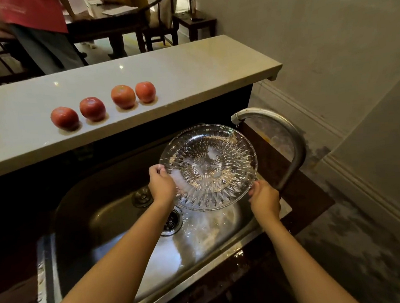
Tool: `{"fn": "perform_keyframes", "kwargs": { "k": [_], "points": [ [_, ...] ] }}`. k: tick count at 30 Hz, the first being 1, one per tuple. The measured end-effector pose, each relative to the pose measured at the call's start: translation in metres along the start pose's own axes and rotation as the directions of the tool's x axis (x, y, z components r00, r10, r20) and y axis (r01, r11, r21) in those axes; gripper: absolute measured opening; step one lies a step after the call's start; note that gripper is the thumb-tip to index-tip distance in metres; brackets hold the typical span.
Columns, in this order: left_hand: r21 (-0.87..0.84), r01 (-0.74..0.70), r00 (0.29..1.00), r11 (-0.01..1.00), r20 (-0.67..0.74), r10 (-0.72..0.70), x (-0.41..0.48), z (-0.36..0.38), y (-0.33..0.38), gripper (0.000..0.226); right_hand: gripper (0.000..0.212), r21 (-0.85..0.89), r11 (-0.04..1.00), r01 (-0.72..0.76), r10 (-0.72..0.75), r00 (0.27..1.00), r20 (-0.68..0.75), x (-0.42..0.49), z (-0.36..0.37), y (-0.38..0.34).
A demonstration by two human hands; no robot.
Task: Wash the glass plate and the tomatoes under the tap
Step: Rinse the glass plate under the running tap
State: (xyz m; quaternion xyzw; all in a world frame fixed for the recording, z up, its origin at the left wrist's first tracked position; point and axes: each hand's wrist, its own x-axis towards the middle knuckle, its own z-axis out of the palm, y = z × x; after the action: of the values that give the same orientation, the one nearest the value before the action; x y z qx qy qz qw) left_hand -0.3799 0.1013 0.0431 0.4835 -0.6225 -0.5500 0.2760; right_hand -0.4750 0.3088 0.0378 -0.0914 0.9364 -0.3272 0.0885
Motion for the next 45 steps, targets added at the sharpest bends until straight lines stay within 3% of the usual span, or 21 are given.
{"fn": "perform_keyframes", "kwargs": {
  "k": [2,6,10,14,16,19,21,23,25,27,29,31,33,35,40,45],
  "points": [
    [0.0,0.002,1.0,1.0,-0.006,-0.002,0.001,0.0,0.001,0.015,0.022,0.047,0.998,-0.052,0.052,0.999,0.004,0.001,0.001,-0.001],
    [0.001,0.007,1.0,1.0,-0.01,-0.007,0.004,0.001,0.001,0.017,0.036,0.342,0.888,-0.307,0.324,0.946,0.006,0.004,0.004,-0.008],
    [0.011,0.005,1.0,1.0,0.026,-0.006,0.006,0.002,0.002,0.017,0.033,0.248,0.961,-0.12,0.128,0.992,-0.017,-0.002,-0.003,-0.01],
    [-0.002,-0.005,0.999,1.0,0.05,0.005,0.009,0.003,0.002,0.014,0.041,0.194,0.978,0.074,-0.035,0.98,-0.197,-0.012,-0.019,-0.02],
    [-0.031,0.012,0.995,0.999,0.094,-0.009,0.01,0.006,0.003,0.013,0.045,0.298,0.953,0.057,-0.014,0.989,-0.147,-0.011,-0.026,-0.032],
    [-0.022,0.032,0.991,0.999,0.133,-0.029,0.011,0.01,0.003,0.013,0.033,0.527,0.841,-0.123,0.086,0.992,0.095,-0.003,-0.031,-0.05],
    [0.067,0.036,0.987,0.997,0.151,-0.046,0.011,0.013,0.004,0.02,0.029,0.596,0.792,-0.133,0.095,0.991,0.095,0.001,-0.03,-0.054],
    [0.341,-0.084,0.977,0.936,0.212,0.011,0.012,0.017,0.003,0.045,0.029,0.596,0.798,-0.089,0.095,0.995,0.021,0.002,-0.028,-0.057],
    [0.601,-0.306,0.94,0.739,0.316,0.132,0.011,0.023,0.001,0.058,0.029,0.577,0.816,-0.046,0.088,0.995,-0.044,0.005,-0.026,-0.06],
    [0.69,-0.477,0.868,0.545,0.467,0.169,0.007,0.029,0.0,0.062,0.032,0.552,0.833,-0.039,0.1,0.992,-0.079,0.009,-0.03,-0.064],
    [0.63,-0.591,0.773,0.504,0.62,0.134,-0.004,0.038,-0.002,0.066,0.035,0.522,0.852,-0.044,0.103,0.991,-0.084,0.014,-0.034,-0.066],
    [0.459,-0.688,0.637,0.562,0.753,0.166,-0.026,0.051,-0.001,0.063,0.036,0.464,0.885,-0.021,0.076,0.992,-0.098,0.015,-0.036,-0.066],
    [0.311,-0.764,0.517,0.565,0.82,0.247,-0.044,0.07,0.009,0.058,0.04,0.413,0.911,-0.007,0.059,0.992,-0.114,0.012,-0.036,-0.065],
    [0.264,-0.829,0.462,0.492,0.82,0.337,-0.046,0.088,0.025,0.054,0.043,0.413,0.91,-0.028,0.074,0.993,-0.095,0.009,-0.034,-0.061],
    [0.267,-0.883,0.428,0.386,0.796,0.428,-0.007,0.11,0.056,0.054,0.038,0.55,0.835,-0.024,0.07,0.996,-0.061,0.004,-0.036,-0.06],
    [0.443,-0.817,0.563,0.37,0.752,0.344,0.044,0.08,0.037,0.054,0.035,0.579,0.815,0.001,0.087,0.988,-0.124,0.009,-0.038,-0.059]
  ]
}}
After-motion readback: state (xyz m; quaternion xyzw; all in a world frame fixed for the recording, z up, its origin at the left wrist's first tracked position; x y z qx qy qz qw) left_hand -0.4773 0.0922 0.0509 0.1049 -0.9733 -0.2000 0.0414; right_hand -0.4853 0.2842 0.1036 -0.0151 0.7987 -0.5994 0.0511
